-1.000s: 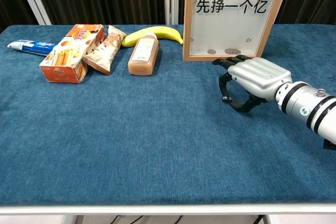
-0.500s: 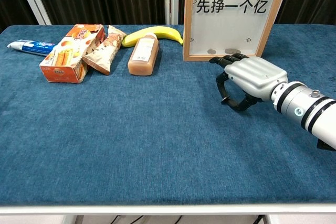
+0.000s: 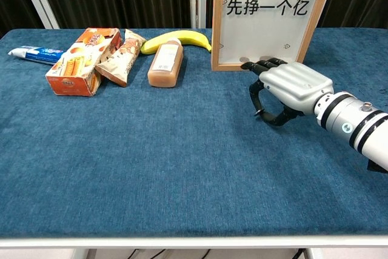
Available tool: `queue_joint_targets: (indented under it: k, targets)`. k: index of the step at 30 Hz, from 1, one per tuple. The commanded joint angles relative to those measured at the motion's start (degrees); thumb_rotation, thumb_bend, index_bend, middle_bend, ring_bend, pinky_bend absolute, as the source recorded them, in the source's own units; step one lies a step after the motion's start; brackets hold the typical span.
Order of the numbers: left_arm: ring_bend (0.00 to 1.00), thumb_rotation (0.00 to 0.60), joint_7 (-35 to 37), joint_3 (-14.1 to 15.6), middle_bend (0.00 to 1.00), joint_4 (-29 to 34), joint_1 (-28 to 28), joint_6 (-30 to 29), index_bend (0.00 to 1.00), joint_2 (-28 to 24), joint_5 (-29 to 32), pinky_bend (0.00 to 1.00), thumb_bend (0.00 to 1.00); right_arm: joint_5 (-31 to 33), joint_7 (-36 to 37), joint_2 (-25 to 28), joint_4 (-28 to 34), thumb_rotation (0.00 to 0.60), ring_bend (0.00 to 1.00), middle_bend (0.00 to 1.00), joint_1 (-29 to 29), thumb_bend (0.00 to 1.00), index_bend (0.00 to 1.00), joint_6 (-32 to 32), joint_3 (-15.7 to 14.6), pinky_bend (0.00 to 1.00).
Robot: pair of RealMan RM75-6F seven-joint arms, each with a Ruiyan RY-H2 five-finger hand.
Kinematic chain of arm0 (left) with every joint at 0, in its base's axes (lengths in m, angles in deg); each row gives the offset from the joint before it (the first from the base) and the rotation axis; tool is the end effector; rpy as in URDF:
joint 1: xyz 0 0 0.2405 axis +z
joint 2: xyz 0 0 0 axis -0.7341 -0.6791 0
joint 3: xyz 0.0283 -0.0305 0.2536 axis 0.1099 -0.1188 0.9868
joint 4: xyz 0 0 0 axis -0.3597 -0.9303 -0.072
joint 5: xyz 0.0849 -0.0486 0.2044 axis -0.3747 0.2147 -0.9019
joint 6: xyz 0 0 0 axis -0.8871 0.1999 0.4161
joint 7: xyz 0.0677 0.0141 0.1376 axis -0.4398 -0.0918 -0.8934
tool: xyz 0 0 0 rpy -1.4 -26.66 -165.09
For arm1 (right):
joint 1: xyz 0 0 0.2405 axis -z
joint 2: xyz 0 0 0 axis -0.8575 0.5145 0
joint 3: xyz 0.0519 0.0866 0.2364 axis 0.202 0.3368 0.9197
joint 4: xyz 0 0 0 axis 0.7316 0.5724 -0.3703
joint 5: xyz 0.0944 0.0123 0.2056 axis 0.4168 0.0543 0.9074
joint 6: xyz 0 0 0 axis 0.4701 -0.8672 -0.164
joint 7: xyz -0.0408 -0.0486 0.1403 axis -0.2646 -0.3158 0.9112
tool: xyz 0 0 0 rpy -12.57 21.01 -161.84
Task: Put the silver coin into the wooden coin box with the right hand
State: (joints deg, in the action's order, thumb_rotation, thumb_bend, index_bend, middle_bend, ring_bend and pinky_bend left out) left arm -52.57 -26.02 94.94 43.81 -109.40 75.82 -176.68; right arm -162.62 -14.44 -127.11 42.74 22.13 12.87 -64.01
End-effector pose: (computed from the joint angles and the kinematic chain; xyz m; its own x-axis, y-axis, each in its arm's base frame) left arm -0.3500 0.1737 0.1565 0.3884 -0.0302 0.9210 0.9152 -0.1041 -0.3893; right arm -0.1841 -0.3350 -0.0990 0.6053 -0.1451 0.7827 -0.7479 -0.4404 0.4967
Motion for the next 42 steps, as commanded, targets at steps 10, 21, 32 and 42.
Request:
queue_joint_targets:
  k: [10,21,32,42]
  targets:
    - [0.0,0.6,-0.59,0.09,0.0,0.52,0.18,-0.12,0.02,-0.17,-0.08,0.0,0.12,-5.26,2.1,8.39,10.34,0.6,0.0,0.0,2.52,0.36,0.74,9.76,0.92,0.0]
    - [0.0,0.6,-2.22,0.51,0.0,1.72,-0.04,-0.52,0.02,-0.09,-1.62,0.0,0.12,-10.35,-0.31,26.19,32.88,0.6,0.0,0.01,6.64,0.36,0.78,21.64,5.62,0.0]
    - [0.0,0.6,-2.41,0.93,0.0,2.18,0.02,-0.71,0.02,-0.22,-2.31,0.0,0.12,9.25,-10.81,35.14,40.29,0.6,0.0,0.01,0.56,0.36,0.79,13.53,19.04,0.0]
    - [0.0,0.6,-2.4,1.19,0.0,2.65,-0.14,0.2,0.02,-0.47,-2.04,0.0,0.12,27.78,-21.13,31.92,31.06,0.6,0.0,0.02,-8.73,0.38,0.81,6.84,21.7,0.0]
